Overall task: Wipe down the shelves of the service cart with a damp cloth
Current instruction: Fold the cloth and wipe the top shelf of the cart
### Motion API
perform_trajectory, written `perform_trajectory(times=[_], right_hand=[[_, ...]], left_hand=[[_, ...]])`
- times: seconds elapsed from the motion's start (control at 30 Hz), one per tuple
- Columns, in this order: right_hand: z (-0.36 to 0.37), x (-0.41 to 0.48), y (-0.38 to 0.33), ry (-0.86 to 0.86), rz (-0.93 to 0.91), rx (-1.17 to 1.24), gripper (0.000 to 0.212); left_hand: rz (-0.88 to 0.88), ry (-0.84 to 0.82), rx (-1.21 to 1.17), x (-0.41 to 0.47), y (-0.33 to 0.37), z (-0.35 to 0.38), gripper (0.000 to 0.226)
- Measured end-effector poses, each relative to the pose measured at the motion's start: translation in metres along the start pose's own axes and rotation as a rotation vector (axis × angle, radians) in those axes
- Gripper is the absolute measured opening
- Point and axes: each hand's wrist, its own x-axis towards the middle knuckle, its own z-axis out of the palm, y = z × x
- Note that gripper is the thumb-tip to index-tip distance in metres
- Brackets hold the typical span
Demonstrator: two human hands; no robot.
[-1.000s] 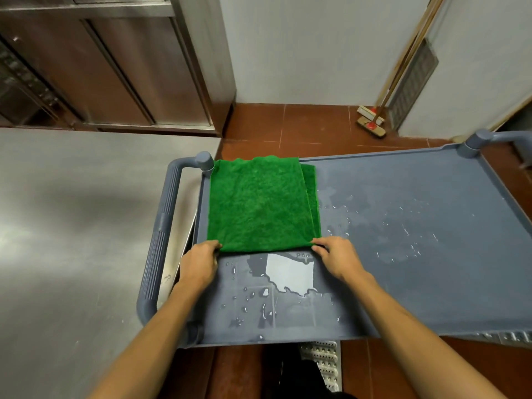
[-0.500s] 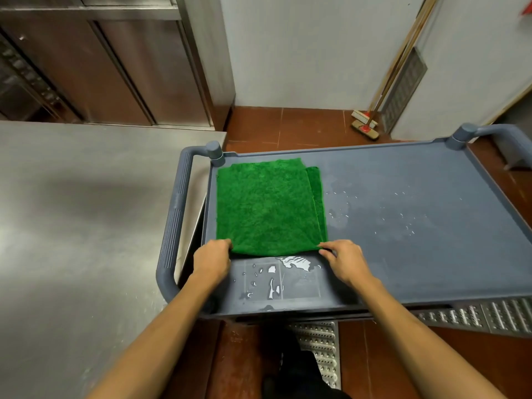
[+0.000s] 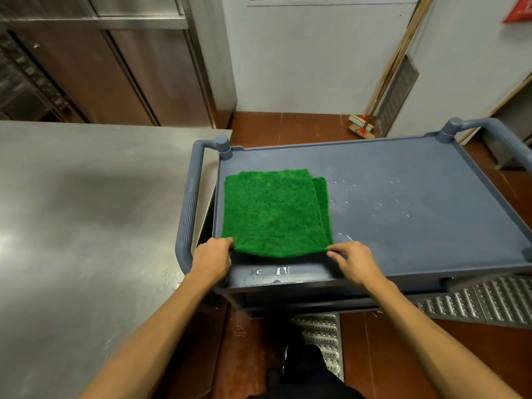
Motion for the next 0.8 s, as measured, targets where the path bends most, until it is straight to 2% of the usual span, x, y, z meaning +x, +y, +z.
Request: perform_trajectory(times=[0.23,0.37,0.53,0.8], right_hand=[[0.002,-0.036,-0.006,0.013,0.036,0.042,0.025],[0.002,-0.050,-0.008,0.022,0.037,0.075,0.022],[-0.008,-0.064,-0.006,0.027,0.046,0.103,0.023],[-0.019,-0.098,-0.002,-0.005,0.025,0.122,0.024]], left_hand=[[0.011,-0.010,-0.029,-0.034,0.005,0.008,0.023],[0.035,0.054,0.039,-0.050,0.014,0.007,0.022],[0.035,0.092,0.008,-0.071,0.021,0.003,0.019],[-0.064,0.010,0.022,-0.111,0.033,0.003,0.026]])
